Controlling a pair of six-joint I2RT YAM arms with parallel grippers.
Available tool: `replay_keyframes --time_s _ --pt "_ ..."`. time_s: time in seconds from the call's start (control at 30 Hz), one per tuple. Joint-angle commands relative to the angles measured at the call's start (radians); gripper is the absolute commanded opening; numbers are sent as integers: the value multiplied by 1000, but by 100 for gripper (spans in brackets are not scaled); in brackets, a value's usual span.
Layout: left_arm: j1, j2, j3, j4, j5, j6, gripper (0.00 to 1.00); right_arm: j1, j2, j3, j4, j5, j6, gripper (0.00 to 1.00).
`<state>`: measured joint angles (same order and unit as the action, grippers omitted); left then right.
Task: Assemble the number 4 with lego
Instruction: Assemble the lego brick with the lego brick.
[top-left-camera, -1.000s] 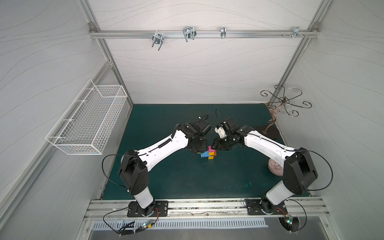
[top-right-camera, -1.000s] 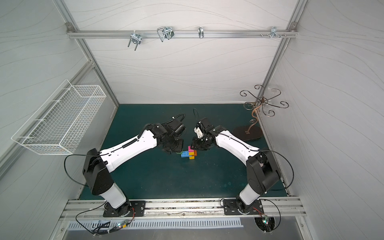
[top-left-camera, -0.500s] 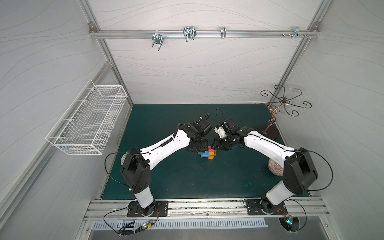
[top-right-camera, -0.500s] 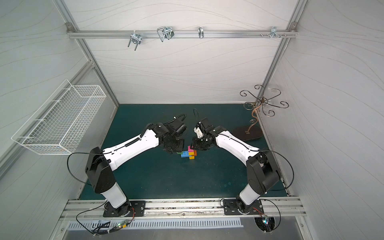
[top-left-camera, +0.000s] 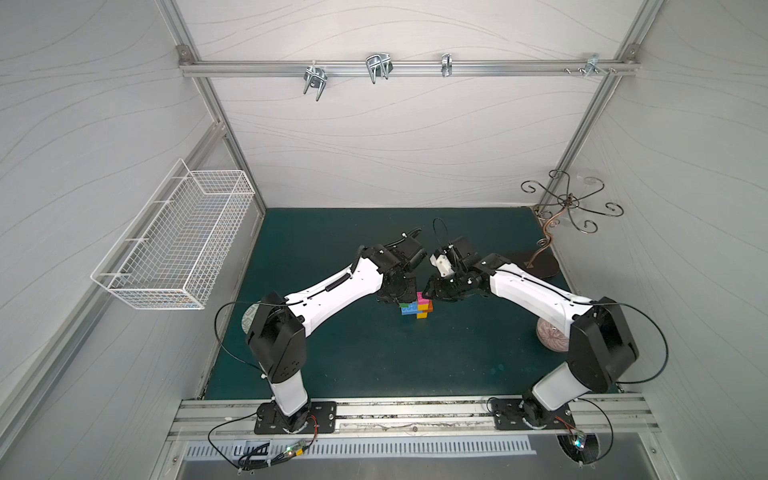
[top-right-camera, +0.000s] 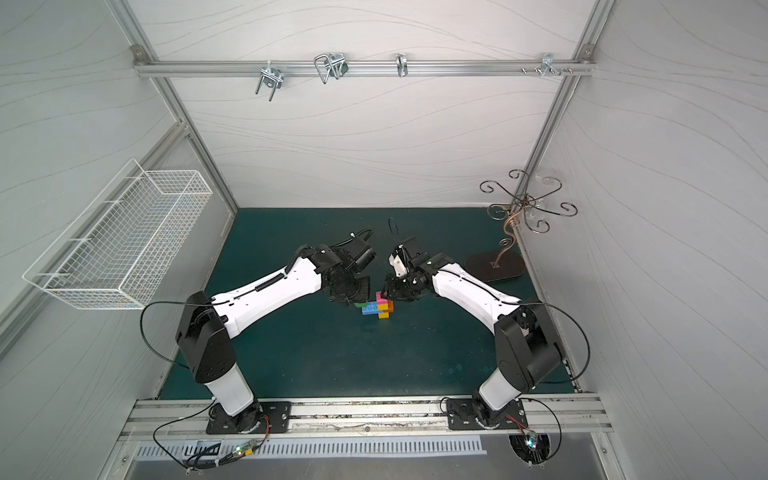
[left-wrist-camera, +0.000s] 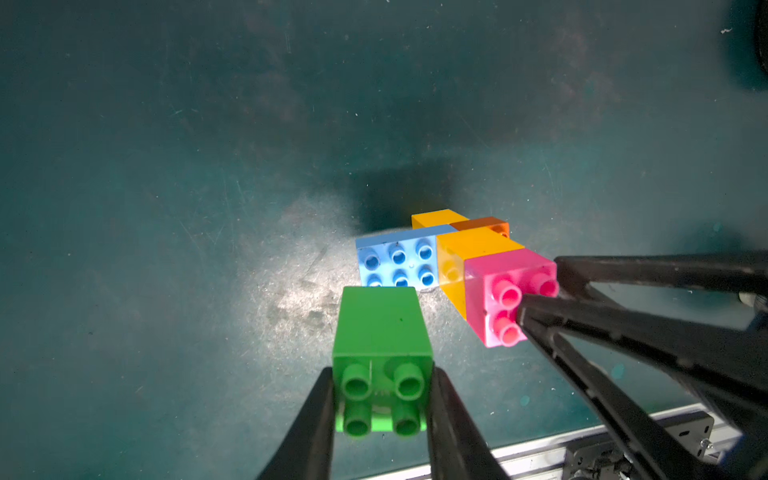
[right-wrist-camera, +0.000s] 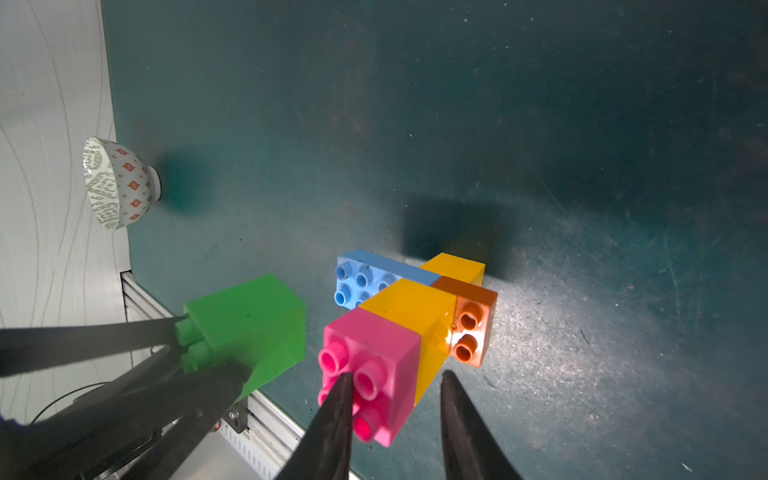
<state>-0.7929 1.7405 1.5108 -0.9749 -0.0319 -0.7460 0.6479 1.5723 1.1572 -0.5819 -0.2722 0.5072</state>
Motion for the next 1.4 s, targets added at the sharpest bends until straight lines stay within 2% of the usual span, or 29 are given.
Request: replay_keyframes --time_s 0.0,1.37 --pt "1 20 52 -1 -16 -32 0 6 8 -37 -59 59 4 35" --pt "-10 165 140 -61 -34 -107 0 7 3 -66 -53 63 10 33"
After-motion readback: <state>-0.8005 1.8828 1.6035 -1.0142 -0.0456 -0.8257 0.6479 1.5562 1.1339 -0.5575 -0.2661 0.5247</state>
